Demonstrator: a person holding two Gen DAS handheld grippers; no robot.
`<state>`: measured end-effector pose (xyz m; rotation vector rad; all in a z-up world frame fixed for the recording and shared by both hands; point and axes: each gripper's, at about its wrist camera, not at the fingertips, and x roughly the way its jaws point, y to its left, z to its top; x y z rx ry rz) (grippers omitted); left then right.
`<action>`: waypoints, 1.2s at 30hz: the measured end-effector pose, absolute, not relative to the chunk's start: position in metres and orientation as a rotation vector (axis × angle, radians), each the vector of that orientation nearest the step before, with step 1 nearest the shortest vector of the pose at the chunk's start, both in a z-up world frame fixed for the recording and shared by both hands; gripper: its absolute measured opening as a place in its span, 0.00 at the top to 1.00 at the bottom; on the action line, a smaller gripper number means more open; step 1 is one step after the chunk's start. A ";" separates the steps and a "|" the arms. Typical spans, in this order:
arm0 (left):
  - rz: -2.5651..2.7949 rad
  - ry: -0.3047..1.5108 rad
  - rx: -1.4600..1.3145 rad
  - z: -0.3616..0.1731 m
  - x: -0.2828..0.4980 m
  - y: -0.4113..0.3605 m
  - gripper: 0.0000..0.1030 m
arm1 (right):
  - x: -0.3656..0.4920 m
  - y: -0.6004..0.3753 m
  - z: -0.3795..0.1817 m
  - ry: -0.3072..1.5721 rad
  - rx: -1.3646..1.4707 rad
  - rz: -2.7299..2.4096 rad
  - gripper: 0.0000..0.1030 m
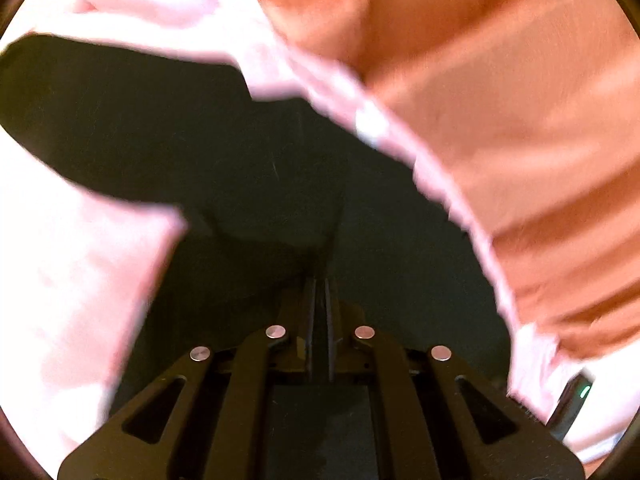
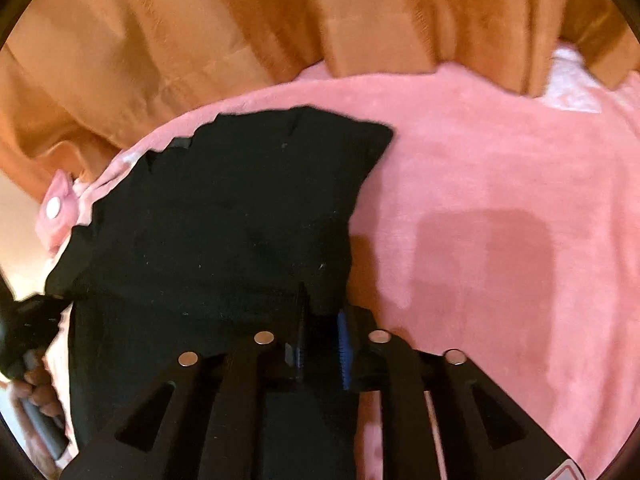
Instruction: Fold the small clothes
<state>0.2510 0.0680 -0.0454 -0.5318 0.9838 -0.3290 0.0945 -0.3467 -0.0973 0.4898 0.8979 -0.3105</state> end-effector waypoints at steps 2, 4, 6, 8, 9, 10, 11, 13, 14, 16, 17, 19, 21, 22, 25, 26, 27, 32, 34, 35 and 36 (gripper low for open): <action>-0.254 0.930 -0.569 -0.031 0.260 0.102 0.73 | 0.090 -0.339 -0.083 0.869 0.473 -0.322 0.80; -0.105 0.888 -0.644 -0.029 0.271 0.155 0.51 | 0.089 -0.329 -0.072 0.837 0.432 -0.317 0.80; 0.052 0.867 -0.733 -0.040 0.278 0.210 0.51 | 0.089 -0.318 -0.065 0.808 0.392 -0.311 0.73; 0.174 0.848 -0.799 -0.053 0.283 0.255 0.51 | 0.092 -0.306 -0.061 0.795 0.370 -0.287 0.69; 0.244 0.831 -0.802 -0.060 0.285 0.279 0.51 | 0.094 -0.301 -0.061 0.794 0.366 -0.274 0.69; 0.295 0.826 -0.788 -0.064 0.286 0.293 0.51 | 0.098 -0.295 -0.061 0.796 0.362 -0.258 0.69; 0.347 0.825 -0.774 -0.072 0.290 0.309 0.51 | 0.100 -0.291 -0.062 0.797 0.359 -0.247 0.69; 0.318 0.790 -0.790 -0.080 0.294 0.321 0.52 | 0.107 -0.282 -0.065 0.804 0.349 -0.229 0.68; 0.321 0.776 -0.770 -0.080 0.296 0.321 0.53 | 0.111 -0.279 -0.067 0.809 0.341 -0.224 0.68; 0.331 0.784 -0.707 -0.077 0.304 0.314 0.69 | 0.115 -0.273 -0.071 0.816 0.318 -0.221 0.67; 0.313 0.790 -0.692 -0.077 0.308 0.310 0.84 | 0.118 -0.270 -0.074 0.824 0.293 -0.223 0.66; 0.286 0.805 -0.706 -0.075 0.315 0.301 0.97 | 0.119 -0.265 -0.078 0.833 0.271 -0.232 0.66; 0.271 0.755 -0.642 -0.055 0.314 0.283 0.97 | 0.119 -0.267 -0.077 0.833 0.281 -0.229 0.66; 0.239 0.718 -0.578 -0.038 0.314 0.263 0.97 | 0.118 -0.269 -0.076 0.828 0.289 -0.229 0.66; 0.075 0.625 -0.467 0.010 0.302 0.189 0.97 | 0.112 -0.273 -0.065 0.794 0.302 -0.229 0.65; 0.001 0.609 -0.441 0.021 0.297 0.159 0.97 | 0.110 -0.274 -0.062 0.784 0.304 -0.231 0.62; -0.100 0.597 -0.402 0.032 0.287 0.118 0.97 | 0.108 -0.275 -0.059 0.776 0.306 -0.234 0.61; -0.503 0.732 -0.217 0.004 0.237 -0.048 0.91 | 0.102 -0.285 -0.062 0.790 0.287 -0.264 0.58; -0.550 0.847 -0.112 -0.032 0.215 -0.095 0.61 | 0.098 -0.291 -0.067 0.824 0.287 -0.266 0.58; -0.523 0.900 -0.074 -0.049 0.204 -0.111 0.55 | 0.097 -0.294 -0.069 0.832 0.287 -0.267 0.58; -0.514 0.917 -0.080 -0.056 0.199 -0.113 0.54 | 0.093 -0.298 -0.070 0.840 0.285 -0.270 0.58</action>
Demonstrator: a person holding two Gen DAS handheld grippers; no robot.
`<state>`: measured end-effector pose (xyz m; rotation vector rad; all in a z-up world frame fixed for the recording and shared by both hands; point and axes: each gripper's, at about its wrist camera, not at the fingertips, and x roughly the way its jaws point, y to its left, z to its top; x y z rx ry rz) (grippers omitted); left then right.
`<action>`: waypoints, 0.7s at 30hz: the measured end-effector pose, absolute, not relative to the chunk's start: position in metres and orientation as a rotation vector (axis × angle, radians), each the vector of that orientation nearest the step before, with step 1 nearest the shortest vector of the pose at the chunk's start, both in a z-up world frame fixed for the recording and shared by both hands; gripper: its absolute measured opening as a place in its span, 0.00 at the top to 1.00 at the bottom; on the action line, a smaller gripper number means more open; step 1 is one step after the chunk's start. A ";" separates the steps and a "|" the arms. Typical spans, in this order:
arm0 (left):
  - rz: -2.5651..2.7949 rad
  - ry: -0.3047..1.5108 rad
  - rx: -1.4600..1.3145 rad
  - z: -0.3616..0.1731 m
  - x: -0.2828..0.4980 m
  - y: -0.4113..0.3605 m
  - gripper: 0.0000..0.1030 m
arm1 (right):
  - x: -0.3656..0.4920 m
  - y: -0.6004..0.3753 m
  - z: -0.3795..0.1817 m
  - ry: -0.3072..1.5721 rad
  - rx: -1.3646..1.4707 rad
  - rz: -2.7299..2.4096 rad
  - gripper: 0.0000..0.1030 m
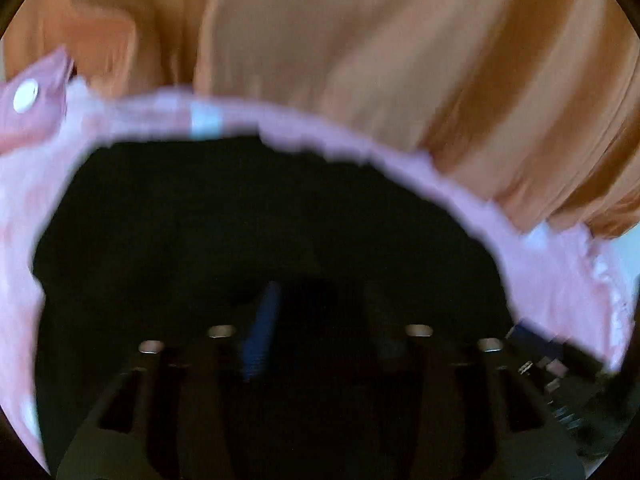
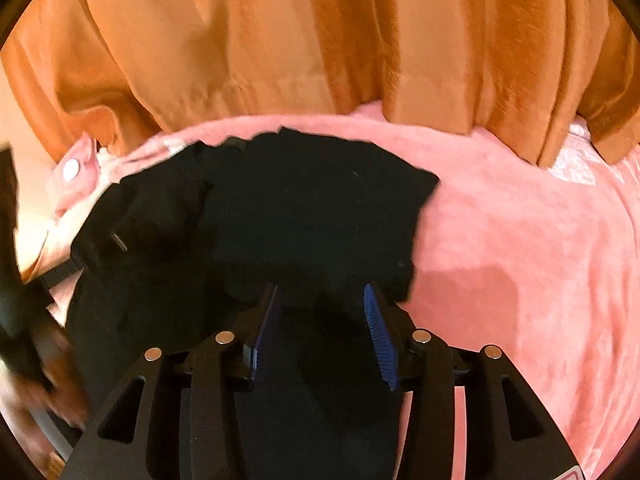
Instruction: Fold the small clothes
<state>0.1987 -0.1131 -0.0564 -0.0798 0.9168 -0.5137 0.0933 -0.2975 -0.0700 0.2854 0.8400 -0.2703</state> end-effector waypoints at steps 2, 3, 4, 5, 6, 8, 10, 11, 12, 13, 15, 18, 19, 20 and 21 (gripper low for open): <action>-0.505 0.940 -0.116 -0.059 0.191 -0.109 0.54 | 0.087 -0.303 -0.070 0.850 0.286 -0.269 0.58; -0.475 0.940 -0.147 -0.057 0.188 -0.095 0.53 | 0.085 -0.305 -0.069 0.851 0.290 -0.265 0.58; -0.447 0.924 -0.180 -0.053 0.189 -0.083 0.52 | 0.083 -0.308 -0.067 0.852 0.295 -0.256 0.57; -0.420 0.907 -0.203 -0.050 0.190 -0.073 0.52 | 0.083 -0.309 -0.066 0.850 0.301 -0.250 0.56; -0.374 0.884 -0.232 -0.046 0.191 -0.056 0.48 | 0.083 -0.310 -0.065 0.847 0.308 -0.247 0.55; -0.300 0.877 -0.287 -0.044 0.196 -0.024 0.43 | 0.088 -0.309 -0.063 0.843 0.330 -0.231 0.54; -0.233 0.916 -0.348 -0.048 0.200 0.004 0.43 | 0.098 -0.304 -0.060 0.838 0.349 -0.208 0.54; -0.218 0.929 -0.376 -0.049 0.205 0.011 0.43 | 0.105 -0.296 -0.058 0.836 0.341 -0.195 0.54; -0.189 0.951 -0.422 -0.052 0.208 0.026 0.43 | 0.111 -0.286 -0.057 0.829 0.315 -0.179 0.54; -0.156 0.964 -0.458 -0.054 0.210 0.042 0.43 | 0.117 -0.274 -0.054 0.821 0.274 -0.162 0.54; -0.125 0.961 -0.461 -0.053 0.212 0.062 0.43 | 0.134 -0.236 -0.051 0.810 0.146 -0.101 0.54; -0.076 0.948 -0.408 -0.053 0.217 0.085 0.43 | 0.167 -0.185 -0.053 0.806 0.063 -0.002 0.53; -0.067 0.950 -0.401 -0.053 0.218 0.090 0.43 | 0.184 -0.167 -0.055 0.805 0.041 0.028 0.53; -0.065 0.956 -0.402 -0.053 0.220 0.096 0.43 | 0.196 -0.156 -0.059 0.807 0.021 0.039 0.52; -0.067 0.969 -0.409 -0.055 0.221 0.101 0.43 | 0.209 -0.146 -0.063 0.818 0.000 0.045 0.52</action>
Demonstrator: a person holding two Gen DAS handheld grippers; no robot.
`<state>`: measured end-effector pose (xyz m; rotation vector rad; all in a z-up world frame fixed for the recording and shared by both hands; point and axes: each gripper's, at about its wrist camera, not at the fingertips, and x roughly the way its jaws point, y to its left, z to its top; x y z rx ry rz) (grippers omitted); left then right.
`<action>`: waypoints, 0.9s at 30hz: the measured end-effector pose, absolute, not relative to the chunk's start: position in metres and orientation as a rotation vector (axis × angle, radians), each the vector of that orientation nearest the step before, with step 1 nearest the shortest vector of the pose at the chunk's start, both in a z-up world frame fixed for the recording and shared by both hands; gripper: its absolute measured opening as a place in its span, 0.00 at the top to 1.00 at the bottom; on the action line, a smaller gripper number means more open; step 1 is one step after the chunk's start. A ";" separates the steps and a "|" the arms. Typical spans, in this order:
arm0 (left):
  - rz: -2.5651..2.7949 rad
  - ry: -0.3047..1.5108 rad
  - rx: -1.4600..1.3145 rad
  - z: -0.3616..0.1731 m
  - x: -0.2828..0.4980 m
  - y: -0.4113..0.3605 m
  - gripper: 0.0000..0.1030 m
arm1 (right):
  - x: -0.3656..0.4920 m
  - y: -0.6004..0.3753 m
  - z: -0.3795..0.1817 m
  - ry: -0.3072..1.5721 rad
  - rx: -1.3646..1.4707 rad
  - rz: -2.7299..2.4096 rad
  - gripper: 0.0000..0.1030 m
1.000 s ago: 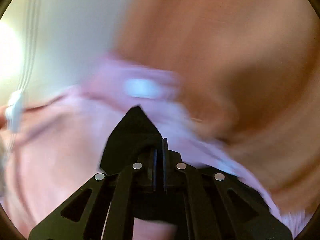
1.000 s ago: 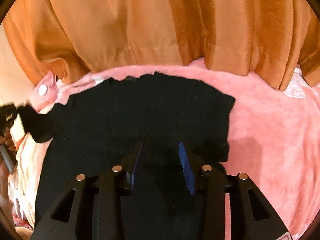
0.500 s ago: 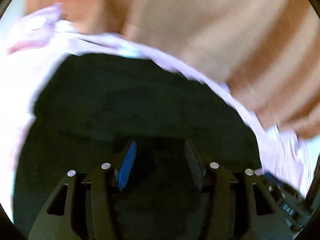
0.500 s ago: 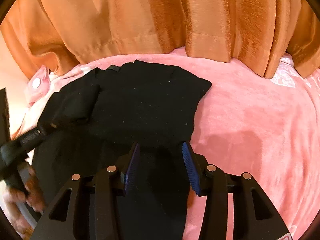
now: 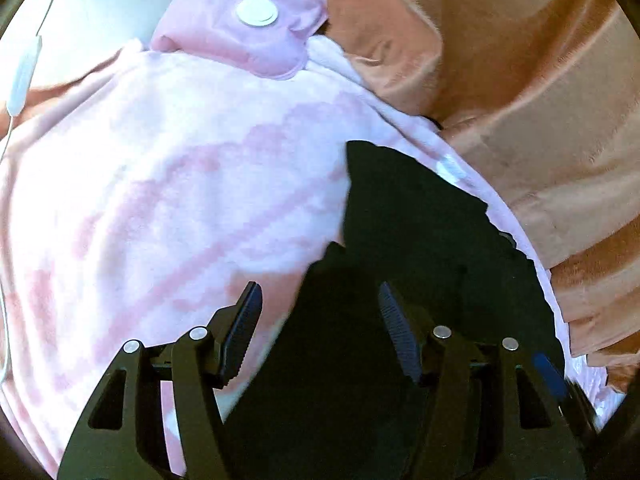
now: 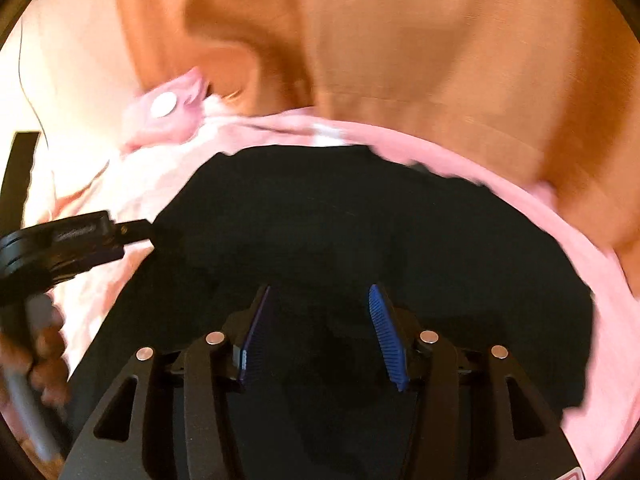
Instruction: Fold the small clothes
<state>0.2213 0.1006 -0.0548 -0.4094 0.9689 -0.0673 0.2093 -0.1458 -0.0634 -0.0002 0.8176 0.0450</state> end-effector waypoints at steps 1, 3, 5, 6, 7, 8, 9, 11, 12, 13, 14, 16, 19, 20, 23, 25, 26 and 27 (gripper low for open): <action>-0.064 0.978 -0.417 -0.056 0.222 0.104 0.43 | 0.228 -0.134 -0.072 0.845 -0.026 0.048 0.52; -0.061 0.979 -0.434 -0.055 0.224 0.110 0.43 | 0.248 -0.127 -0.086 0.897 -0.049 0.043 0.60; -0.066 0.977 -0.444 -0.052 0.224 0.115 0.43 | 0.259 -0.137 -0.090 0.932 -0.003 0.042 0.94; -0.071 0.977 -0.449 -0.052 0.229 0.111 0.43 | 0.255 -0.151 -0.082 0.906 0.063 0.037 0.94; -0.083 0.977 -0.458 -0.050 0.227 0.112 0.43 | 0.246 -0.171 -0.069 0.865 0.149 0.027 0.94; -0.097 0.978 -0.465 -0.049 0.227 0.109 0.43 | 0.237 -0.186 -0.061 0.837 0.200 0.009 0.94; -0.121 0.986 -0.476 -0.049 0.225 0.105 0.43 | 0.222 -0.212 -0.051 0.803 0.274 -0.026 0.94; -0.166 1.016 -0.484 -0.053 0.222 0.093 0.43 | 0.197 -0.253 -0.045 0.775 0.369 -0.092 0.94; -0.174 1.027 -0.479 -0.055 0.220 0.088 0.43 | 0.183 -0.276 -0.048 0.776 0.402 -0.131 0.93; -0.177 1.041 -0.466 -0.059 0.220 0.080 0.43 | 0.171 -0.293 -0.054 0.788 0.426 -0.151 0.93; -0.170 1.048 -0.444 -0.062 0.219 0.071 0.43 | 0.164 -0.303 -0.060 0.803 0.439 -0.160 0.93; -0.155 1.049 -0.404 -0.066 0.219 0.059 0.43 | 0.149 -0.322 -0.081 0.846 0.481 -0.163 0.94; -0.114 1.020 -0.294 -0.067 0.216 0.037 0.43 | 0.146 -0.332 -0.099 0.886 0.533 -0.156 0.93; -0.098 1.006 -0.235 -0.066 0.214 0.026 0.43 | 0.146 -0.331 -0.101 0.888 0.536 -0.151 0.92; -0.088 0.976 -0.146 -0.065 0.212 0.008 0.43 | 0.145 -0.323 -0.093 0.866 0.471 -0.160 0.88; -0.091 0.966 -0.111 -0.065 0.212 0.001 0.43 | 0.148 -0.325 -0.091 0.855 0.460 -0.158 0.88; -0.088 0.956 -0.084 -0.065 0.212 -0.004 0.43 | 0.149 -0.327 -0.091 0.853 0.461 -0.159 0.88; -0.087 0.950 -0.069 -0.065 0.212 -0.007 0.43 | 0.149 -0.329 -0.092 0.854 0.462 -0.162 0.87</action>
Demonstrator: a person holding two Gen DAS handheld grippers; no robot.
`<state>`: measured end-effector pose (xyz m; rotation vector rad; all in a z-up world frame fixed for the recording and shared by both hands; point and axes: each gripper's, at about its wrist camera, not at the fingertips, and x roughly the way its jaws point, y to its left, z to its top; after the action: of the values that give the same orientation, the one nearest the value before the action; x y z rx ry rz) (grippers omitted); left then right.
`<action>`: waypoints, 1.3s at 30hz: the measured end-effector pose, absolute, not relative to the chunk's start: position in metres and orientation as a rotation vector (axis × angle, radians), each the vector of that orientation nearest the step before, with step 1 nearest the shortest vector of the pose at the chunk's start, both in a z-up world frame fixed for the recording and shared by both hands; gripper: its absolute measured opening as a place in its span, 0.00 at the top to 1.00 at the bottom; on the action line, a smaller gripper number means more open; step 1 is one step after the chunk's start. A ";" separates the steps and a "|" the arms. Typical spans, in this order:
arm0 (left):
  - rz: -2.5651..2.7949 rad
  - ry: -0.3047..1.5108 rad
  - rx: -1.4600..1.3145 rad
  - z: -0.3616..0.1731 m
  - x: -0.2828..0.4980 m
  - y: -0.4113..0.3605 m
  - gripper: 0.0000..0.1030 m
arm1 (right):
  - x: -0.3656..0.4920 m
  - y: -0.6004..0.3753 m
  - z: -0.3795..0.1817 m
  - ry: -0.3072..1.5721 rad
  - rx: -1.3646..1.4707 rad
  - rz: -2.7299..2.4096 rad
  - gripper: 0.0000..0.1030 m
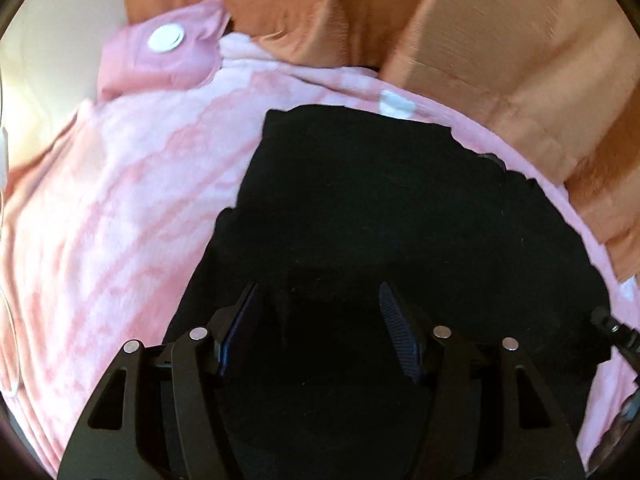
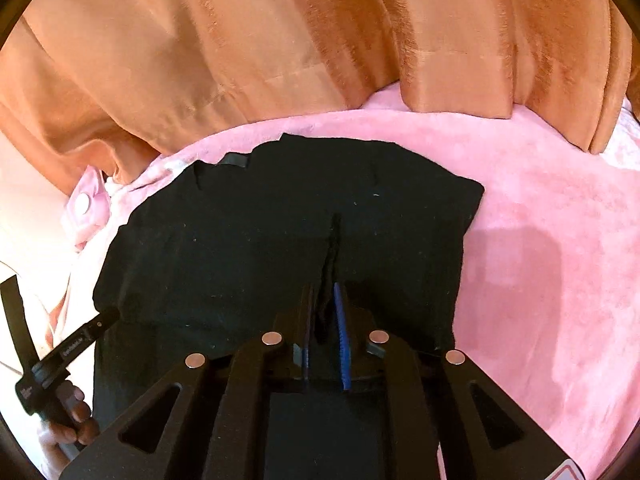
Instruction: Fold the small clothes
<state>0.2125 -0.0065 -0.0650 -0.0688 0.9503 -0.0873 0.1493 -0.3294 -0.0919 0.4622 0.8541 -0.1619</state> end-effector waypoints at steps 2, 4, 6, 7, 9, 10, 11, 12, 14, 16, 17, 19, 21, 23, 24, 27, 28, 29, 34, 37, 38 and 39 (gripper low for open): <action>-0.086 0.942 -0.044 -0.066 0.214 -0.010 0.43 | 0.148 -0.333 -0.097 0.864 0.473 -0.174 0.84; -0.085 0.942 -0.036 -0.067 0.214 -0.012 0.43 | 0.150 -0.336 -0.101 0.870 0.484 -0.182 0.81; -0.080 0.951 -0.036 -0.069 0.215 -0.010 0.43 | 0.152 -0.336 -0.105 0.876 0.493 -0.182 0.77; -0.084 0.957 -0.044 -0.069 0.215 -0.009 0.43 | 0.153 -0.335 -0.105 0.876 0.493 -0.180 0.73; -0.116 0.991 -0.117 -0.071 0.218 0.000 0.37 | 0.154 -0.332 -0.104 0.874 0.486 -0.174 0.66; -0.137 1.014 -0.182 -0.072 0.221 0.008 0.31 | 0.154 -0.331 -0.104 0.871 0.482 -0.172 0.62; -0.164 1.048 -0.305 -0.076 0.226 0.022 0.29 | 0.154 -0.330 -0.102 0.865 0.476 -0.172 0.59; -0.170 1.062 -0.387 -0.079 0.229 0.032 0.29 | 0.153 -0.329 -0.101 0.860 0.474 -0.172 0.57; -0.185 1.061 -0.556 -0.081 0.235 0.055 0.29 | 0.154 -0.330 -0.101 0.855 0.478 -0.171 0.53; -0.188 1.062 -0.616 -0.081 0.239 0.064 0.29 | 0.156 -0.333 -0.103 0.859 0.505 -0.163 0.52; -0.190 1.059 -0.641 -0.081 0.241 0.068 0.29 | 0.157 -0.333 -0.105 0.860 0.519 -0.155 0.51; -0.193 1.056 -0.703 -0.084 0.246 0.075 0.29 | 0.160 -0.334 -0.107 0.863 0.545 -0.145 0.46; -0.201 1.052 -0.765 -0.087 0.249 0.080 0.30 | 0.162 -0.331 -0.108 0.864 0.548 -0.143 0.44; -0.216 1.049 -0.776 -0.087 0.254 0.080 0.40 | 0.166 -0.327 -0.109 0.866 0.530 -0.139 0.44; -0.228 1.052 -0.778 -0.087 0.257 0.079 0.53 | 0.168 -0.325 -0.109 0.870 0.514 -0.132 0.44; -0.230 1.065 -0.796 -0.092 0.266 0.080 0.76 | 0.178 -0.313 -0.108 0.880 0.452 -0.092 0.61; -0.226 1.065 -0.796 -0.092 0.267 0.082 0.90 | 0.182 -0.310 -0.108 0.891 0.445 -0.074 0.87; -0.217 1.058 -0.796 -0.091 0.268 0.086 0.97 | 0.184 -0.308 -0.107 0.891 0.448 -0.067 0.97; -0.186 0.862 -0.738 -0.046 0.255 0.102 0.97 | 0.166 -0.298 -0.036 0.639 0.506 0.067 0.97; -0.172 0.920 -0.670 -0.059 0.262 0.106 0.97 | 0.162 -0.302 -0.042 0.666 0.406 -0.040 0.98; -0.158 0.991 -0.671 -0.076 0.267 0.105 0.97 | 0.167 -0.308 -0.061 0.726 0.424 -0.075 0.98; -0.154 1.030 -0.687 -0.087 0.269 0.106 0.97 | 0.173 -0.318 -0.094 0.824 0.468 -0.112 0.98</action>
<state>0.2689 0.1055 -0.0873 -0.6865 1.0303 -0.1542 0.1727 -0.3181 -0.0940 0.4677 0.8241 -0.1119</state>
